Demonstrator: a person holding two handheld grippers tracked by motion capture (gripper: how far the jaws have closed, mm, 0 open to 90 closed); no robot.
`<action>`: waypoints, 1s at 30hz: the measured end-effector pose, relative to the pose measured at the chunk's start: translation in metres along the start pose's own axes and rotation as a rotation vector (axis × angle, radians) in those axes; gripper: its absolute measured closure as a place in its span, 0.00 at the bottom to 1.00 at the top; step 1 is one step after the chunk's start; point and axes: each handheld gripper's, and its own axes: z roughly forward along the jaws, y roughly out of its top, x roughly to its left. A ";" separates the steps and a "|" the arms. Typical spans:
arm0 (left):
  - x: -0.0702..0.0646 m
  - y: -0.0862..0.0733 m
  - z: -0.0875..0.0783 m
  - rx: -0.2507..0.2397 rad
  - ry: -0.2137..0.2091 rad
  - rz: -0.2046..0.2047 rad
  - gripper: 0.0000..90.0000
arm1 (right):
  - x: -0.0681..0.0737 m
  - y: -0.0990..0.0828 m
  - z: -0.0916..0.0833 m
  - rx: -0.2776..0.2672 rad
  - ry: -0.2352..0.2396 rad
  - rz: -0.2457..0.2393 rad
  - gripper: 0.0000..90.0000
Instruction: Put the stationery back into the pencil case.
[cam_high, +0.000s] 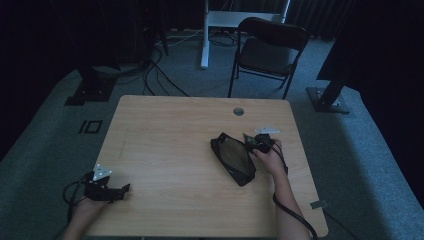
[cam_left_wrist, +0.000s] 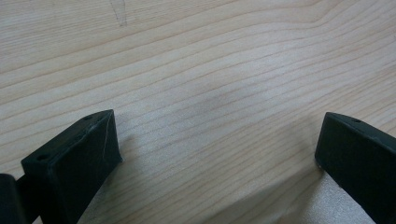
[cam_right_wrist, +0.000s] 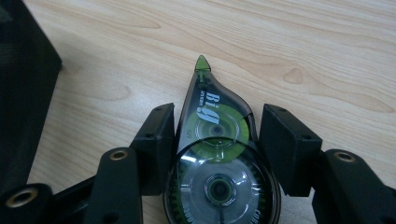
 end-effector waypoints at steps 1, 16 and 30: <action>0.000 0.000 0.000 0.000 0.000 0.000 0.00 | 0.000 0.000 0.000 0.000 0.000 0.000 0.51; 0.000 0.000 0.000 0.000 0.000 0.000 0.00 | 0.000 0.004 -0.013 0.011 -0.022 0.066 0.54; 0.000 0.000 0.000 0.000 0.000 0.000 0.00 | 0.001 0.025 -0.048 -0.020 -0.023 0.044 0.54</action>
